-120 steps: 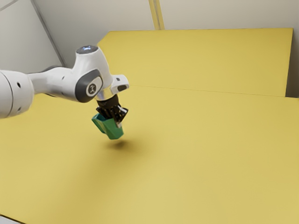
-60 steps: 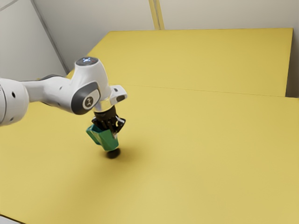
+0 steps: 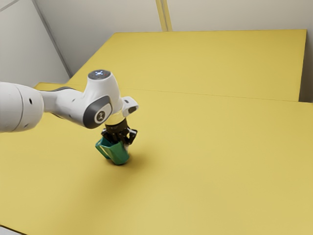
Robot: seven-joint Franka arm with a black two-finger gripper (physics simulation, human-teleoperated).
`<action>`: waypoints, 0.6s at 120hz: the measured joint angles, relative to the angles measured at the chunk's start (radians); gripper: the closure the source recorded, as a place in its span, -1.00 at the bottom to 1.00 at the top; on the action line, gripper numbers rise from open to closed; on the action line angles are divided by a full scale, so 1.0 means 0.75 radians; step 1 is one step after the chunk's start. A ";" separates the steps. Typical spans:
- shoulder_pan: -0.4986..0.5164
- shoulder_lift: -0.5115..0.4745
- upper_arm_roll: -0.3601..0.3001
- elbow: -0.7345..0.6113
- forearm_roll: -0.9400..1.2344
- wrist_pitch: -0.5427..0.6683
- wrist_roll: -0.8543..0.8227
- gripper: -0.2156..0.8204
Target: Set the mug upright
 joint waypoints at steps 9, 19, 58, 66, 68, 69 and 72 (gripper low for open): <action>0.003 -0.008 -0.001 0.004 -0.005 0.002 -0.009 0.36; -0.006 -0.019 -0.001 0.005 -0.008 0.003 -0.017 0.05; -0.041 -0.137 0.001 0.041 -0.005 -0.064 -0.036 -0.45; -0.048 -0.162 0.001 0.085 -0.006 -0.106 -0.038 -0.48; -0.050 -0.166 0.002 0.102 -0.006 -0.119 -0.038 -0.49; -0.051 -0.166 0.002 0.113 -0.005 -0.127 -0.039 -0.49; -0.053 -0.168 0.002 0.143 -0.005 -0.149 -0.039 -0.50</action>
